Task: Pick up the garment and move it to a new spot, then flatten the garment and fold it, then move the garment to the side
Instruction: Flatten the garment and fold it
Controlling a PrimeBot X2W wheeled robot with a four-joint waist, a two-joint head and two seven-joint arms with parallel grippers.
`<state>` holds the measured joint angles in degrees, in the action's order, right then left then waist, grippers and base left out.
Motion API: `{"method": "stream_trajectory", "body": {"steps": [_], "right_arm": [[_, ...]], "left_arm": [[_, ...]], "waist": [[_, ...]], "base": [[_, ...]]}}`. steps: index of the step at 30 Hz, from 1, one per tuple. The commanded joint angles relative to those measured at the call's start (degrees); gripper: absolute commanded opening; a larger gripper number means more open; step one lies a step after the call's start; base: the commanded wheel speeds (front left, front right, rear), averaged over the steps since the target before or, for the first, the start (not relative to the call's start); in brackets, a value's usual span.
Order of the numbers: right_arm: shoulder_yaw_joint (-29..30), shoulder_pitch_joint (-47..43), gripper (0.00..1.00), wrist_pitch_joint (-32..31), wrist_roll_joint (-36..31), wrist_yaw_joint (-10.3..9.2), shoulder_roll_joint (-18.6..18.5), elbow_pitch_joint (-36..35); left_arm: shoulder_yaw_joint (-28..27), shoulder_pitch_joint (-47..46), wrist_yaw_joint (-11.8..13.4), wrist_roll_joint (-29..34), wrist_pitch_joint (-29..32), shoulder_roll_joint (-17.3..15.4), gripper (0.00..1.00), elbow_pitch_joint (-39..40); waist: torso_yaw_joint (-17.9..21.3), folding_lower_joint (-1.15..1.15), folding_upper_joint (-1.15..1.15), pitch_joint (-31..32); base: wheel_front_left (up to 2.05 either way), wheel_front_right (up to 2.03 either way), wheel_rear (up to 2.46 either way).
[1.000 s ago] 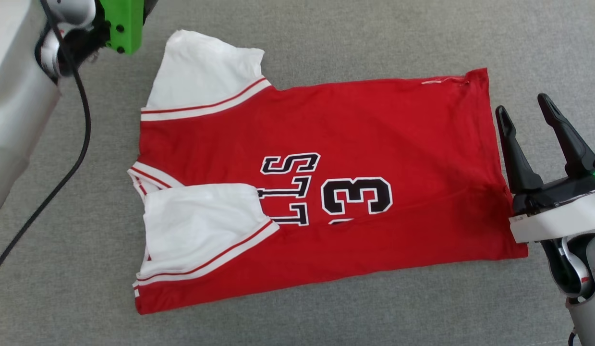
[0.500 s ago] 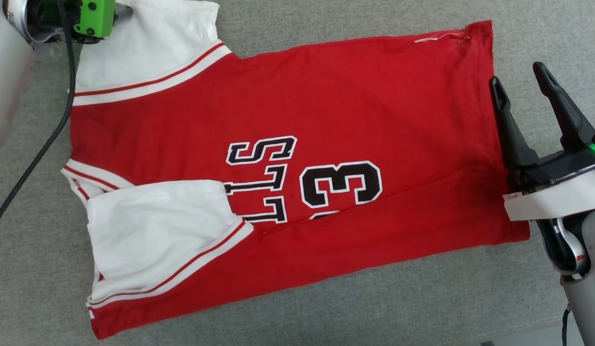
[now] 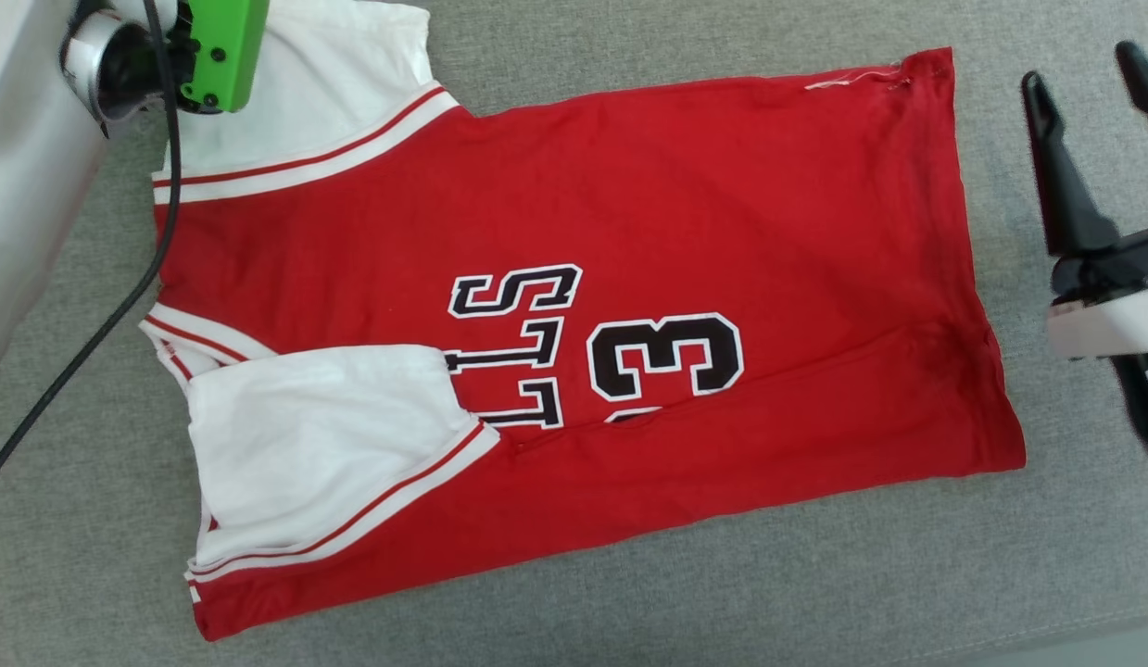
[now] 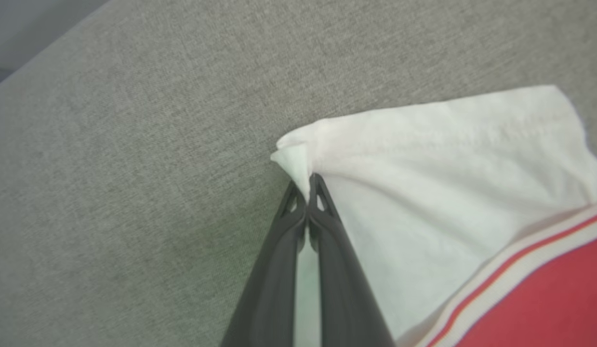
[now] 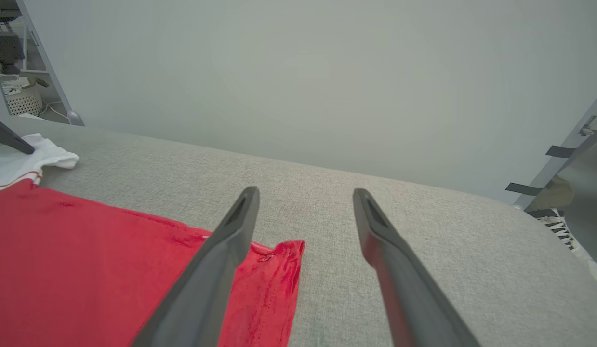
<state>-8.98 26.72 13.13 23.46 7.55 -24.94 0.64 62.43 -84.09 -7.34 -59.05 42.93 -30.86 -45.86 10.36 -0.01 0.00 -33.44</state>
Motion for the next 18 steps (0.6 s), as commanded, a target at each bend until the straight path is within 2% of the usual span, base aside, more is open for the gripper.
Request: {"method": "stream_trajectory", "body": {"steps": [1, 4, 9, 15, 18], "right_arm": [[0.46, 2.05, 1.00, -1.50, 0.47, -0.06, -1.29, 0.23], [-0.52, 5.02, 1.00, -7.05, 1.87, -0.06, -4.49, 0.81], [-6.02, 10.77, 1.00, -22.69, 8.22, -0.06, -11.08, 3.11], [-11.11, 16.74, 1.00, -42.80, 17.40, -0.06, -15.72, 7.79], [-13.05, 19.17, 1.00, -50.10, 20.32, -0.06, -16.73, 10.35]], "left_arm": [[0.56, 1.67, -0.12, 0.32, -1.50, -0.54, 0.00, 0.83], [1.19, 1.91, -0.13, 0.03, -5.01, -0.93, 0.00, 3.84], [4.05, 3.06, -0.13, -0.03, -9.56, -2.08, 0.00, 10.30], [6.08, 4.02, -0.14, -0.07, -14.22, -2.97, 0.00, 16.15], [6.53, 4.10, -0.14, 0.39, -15.83, -3.13, 0.00, 17.85]], "waist": [[-1.98, 0.01, 0.00, 2.29], [-3.44, 0.01, 0.00, 4.08], [-5.78, 0.01, 0.00, 6.32], [-8.24, 0.01, 0.00, 7.07], [-9.33, 0.01, 0.00, 6.57]], "base": [[0.00, 0.00, 0.00], [0.00, 0.00, 0.00], [0.00, 0.00, 0.00], [0.00, 0.00, 0.00], [0.00, 0.00, 0.00]]}}
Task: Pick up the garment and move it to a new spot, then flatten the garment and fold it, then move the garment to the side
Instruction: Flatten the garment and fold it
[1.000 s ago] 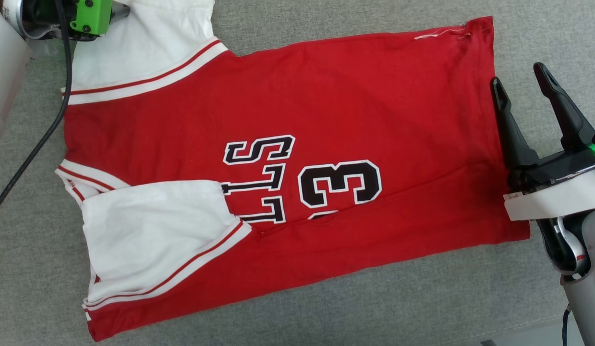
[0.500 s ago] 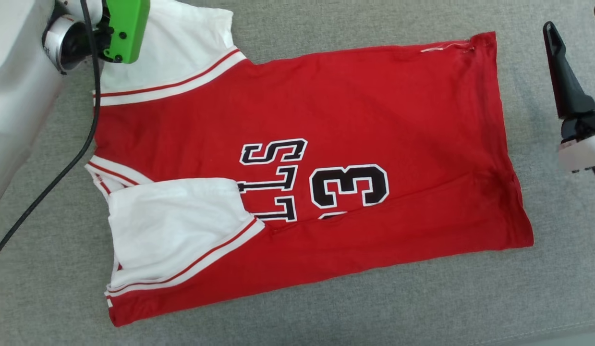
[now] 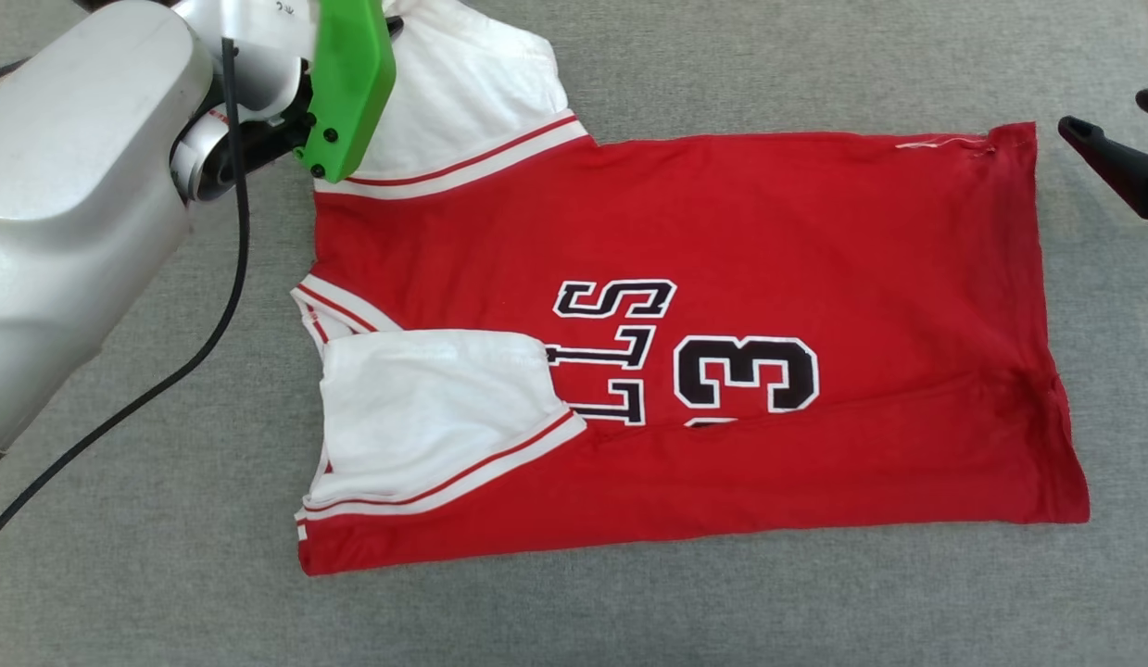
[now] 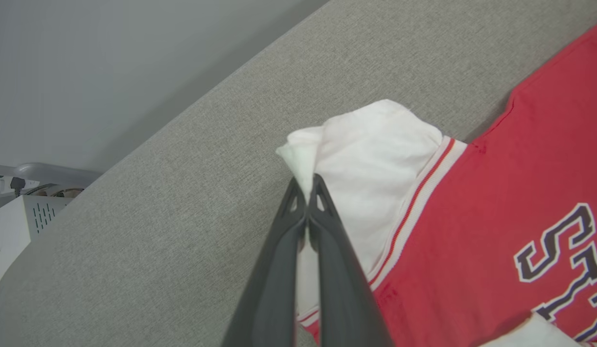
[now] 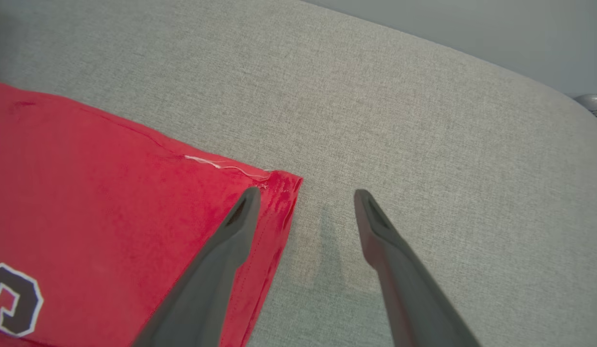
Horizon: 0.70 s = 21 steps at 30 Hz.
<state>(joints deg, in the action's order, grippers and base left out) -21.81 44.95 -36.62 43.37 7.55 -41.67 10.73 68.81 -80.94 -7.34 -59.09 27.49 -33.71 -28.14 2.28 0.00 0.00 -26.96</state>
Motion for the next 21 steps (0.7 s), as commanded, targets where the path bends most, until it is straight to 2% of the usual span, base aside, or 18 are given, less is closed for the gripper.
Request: {"method": "stream_trajectory", "body": {"steps": [1, 7, 15, 21], "right_arm": [[-0.68, 1.87, 1.00, -2.34, 1.04, -0.06, 0.00, 1.46], [-2.52, 6.34, 1.00, -6.70, 1.03, -0.06, 2.13, 8.18], [-4.35, 7.35, 1.00, -4.31, 0.97, -0.06, 6.07, 16.87], [-9.54, 4.01, 1.00, -4.82, 3.66, -0.06, 5.57, 18.19]], "left_arm": [[0.31, 0.82, -0.14, 0.94, -1.03, -0.34, 0.00, 0.59], [0.49, 0.50, -0.14, 1.85, -3.18, 0.44, 0.00, 2.45], [0.67, -0.04, -0.14, 2.50, -4.46, 1.38, 0.00, 2.98], [1.02, 0.28, -0.14, 2.20, -4.90, 1.45, 0.00, 2.34]], "waist": [[-1.60, 0.00, 0.00, -0.19], [-3.52, 0.00, 0.00, -2.19], [-4.91, 0.00, 0.00, -4.26], [-4.54, 0.00, 0.00, -4.04]], "base": [[0.00, 0.00, 0.00], [0.00, 0.00, 0.00], [0.00, 0.00, 0.00], [0.00, 0.00, 0.00]]}}
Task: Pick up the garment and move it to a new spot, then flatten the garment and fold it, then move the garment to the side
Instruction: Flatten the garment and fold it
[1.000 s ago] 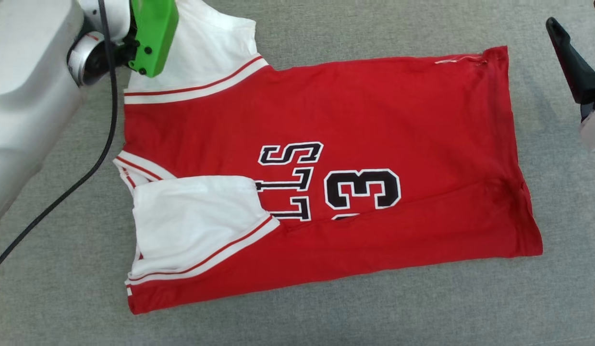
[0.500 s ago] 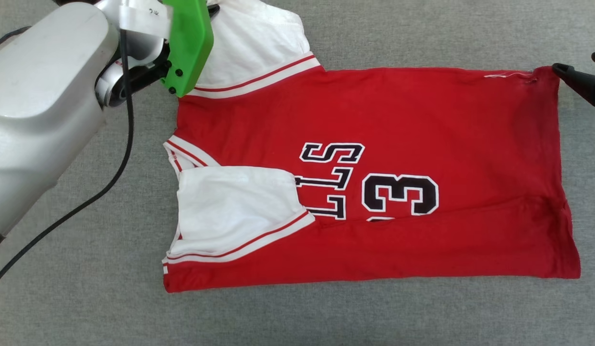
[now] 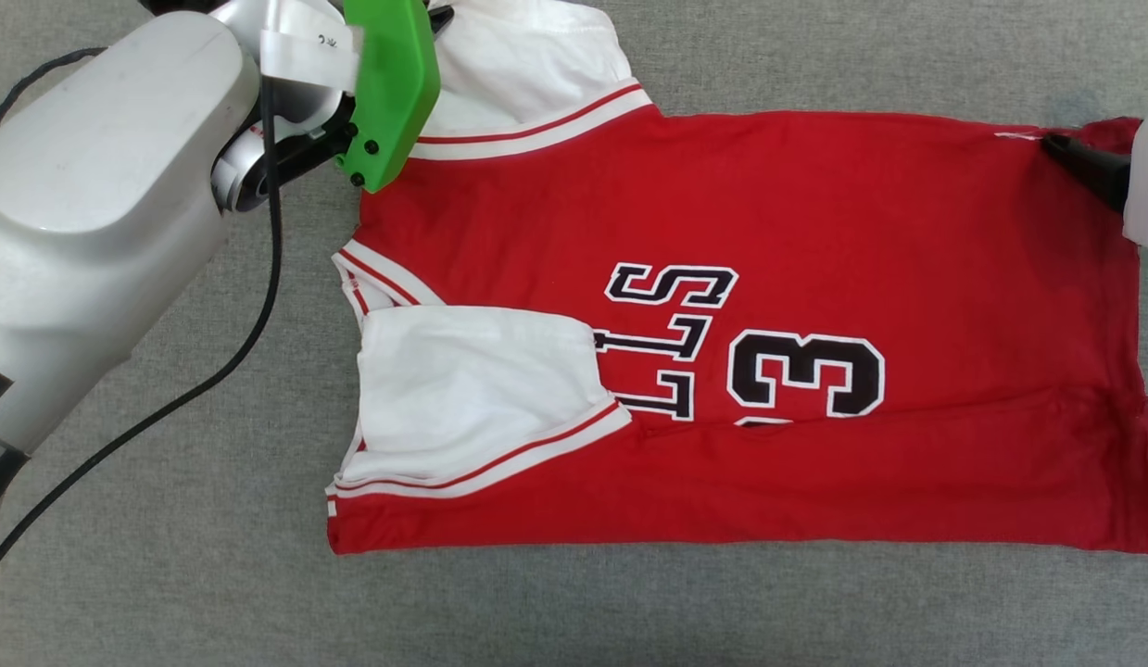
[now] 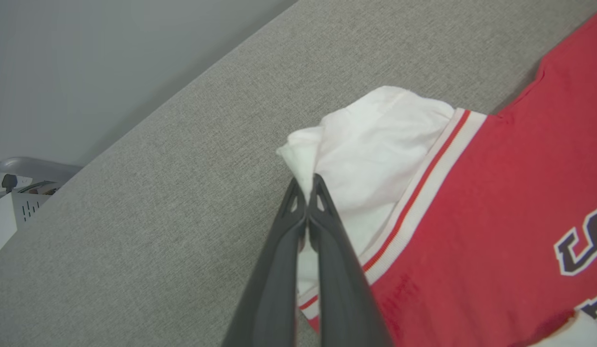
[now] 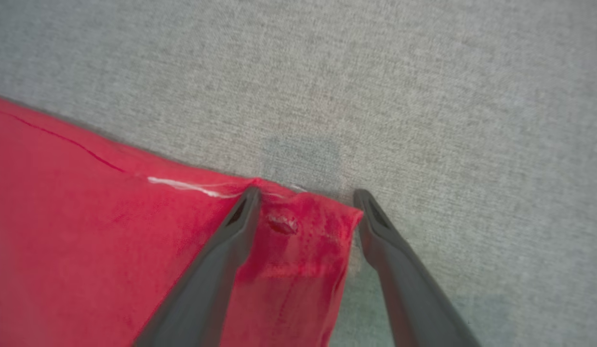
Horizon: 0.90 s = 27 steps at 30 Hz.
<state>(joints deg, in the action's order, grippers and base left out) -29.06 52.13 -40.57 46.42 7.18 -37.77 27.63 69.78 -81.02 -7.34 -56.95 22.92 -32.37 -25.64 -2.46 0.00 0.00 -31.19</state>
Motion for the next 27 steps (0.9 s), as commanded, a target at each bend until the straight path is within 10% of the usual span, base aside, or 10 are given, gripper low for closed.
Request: {"method": "stream_trajectory", "body": {"steps": [1, 2, 27], "right_arm": [[-2.73, -3.19, 0.14, 0.17, 0.73, 0.31, 1.42, 1.28], [-2.90, -3.13, 0.00, 1.16, 1.00, 0.31, 1.32, 1.33], [-9.05, -13.77, 0.00, 29.17, 4.21, 0.31, -3.91, -3.15]], "left_arm": [[0.12, 0.50, -0.14, -0.09, -0.41, 0.04, 0.00, -0.31], [0.14, 0.63, -0.14, -0.26, -0.52, -0.02, 0.00, -0.43], [2.19, 18.85, 2.50, -2.28, -9.81, -6.54, 0.00, 6.40]], "waist": [[0.37, 0.00, 0.00, 0.39], [0.48, 0.00, 0.00, 0.58], [1.14, 0.00, 0.00, 16.02]], "base": [[0.00, 0.00, 0.00], [0.00, 0.00, 0.00], [0.00, 0.00, 0.00]]}}
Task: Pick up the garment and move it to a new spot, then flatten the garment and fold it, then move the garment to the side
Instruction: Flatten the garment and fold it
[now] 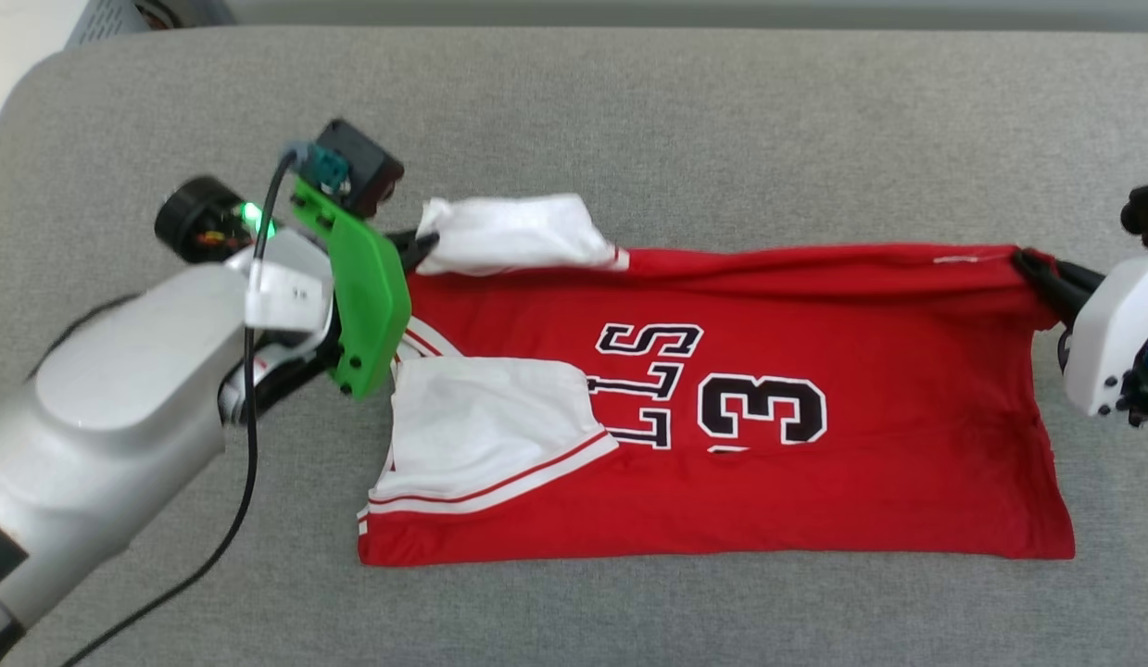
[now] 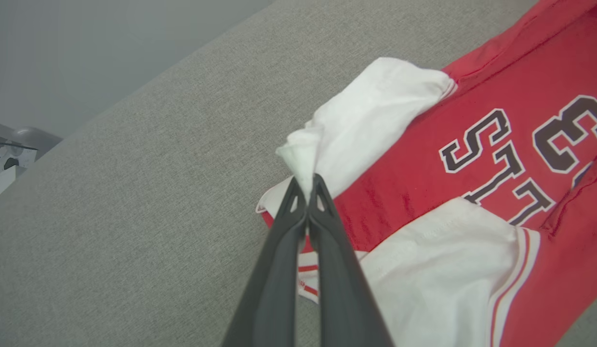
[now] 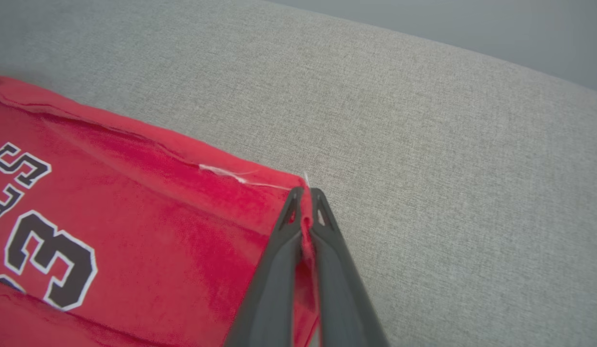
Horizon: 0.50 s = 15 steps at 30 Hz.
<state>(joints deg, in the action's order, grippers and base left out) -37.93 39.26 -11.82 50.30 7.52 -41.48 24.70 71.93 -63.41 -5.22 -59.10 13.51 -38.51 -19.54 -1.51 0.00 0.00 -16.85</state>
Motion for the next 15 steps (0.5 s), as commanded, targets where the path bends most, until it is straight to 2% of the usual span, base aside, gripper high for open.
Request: {"method": "stream_trajectory", "body": {"steps": [1, 8, 9, 15], "right_arm": [[-0.34, -1.51, 0.00, 0.97, 0.42, -0.03, -0.25, -0.43], [-0.58, -7.12, 0.00, 5.08, 1.36, -0.03, -0.88, -1.86], [-0.90, -9.74, 0.00, 5.55, 2.16, -0.03, -1.45, -2.89], [0.07, -14.20, 0.00, 7.24, 3.69, -0.03, -2.15, -3.92]], "left_arm": [[0.09, 2.17, 0.78, -0.16, -0.70, -0.87, 0.00, 0.99], [0.38, 9.89, 3.82, -1.68, -2.89, -3.42, 0.00, 5.79], [0.53, 13.40, 5.18, -2.28, -3.68, -4.26, 0.00, 7.42], [0.76, 19.07, 7.38, -3.00, -5.09, -5.33, 0.00, 9.50]], "waist": [[0.21, 0.00, 0.00, 1.99], [0.04, 0.00, 0.00, 3.82], [0.13, 0.00, 0.00, 4.32], [0.00, 0.00, 0.00, 4.97]], "base": [[0.00, 0.00, 0.00], [0.00, 0.00, 0.00], [0.00, 0.00, 0.00], [0.00, 0.00, 0.00]]}}
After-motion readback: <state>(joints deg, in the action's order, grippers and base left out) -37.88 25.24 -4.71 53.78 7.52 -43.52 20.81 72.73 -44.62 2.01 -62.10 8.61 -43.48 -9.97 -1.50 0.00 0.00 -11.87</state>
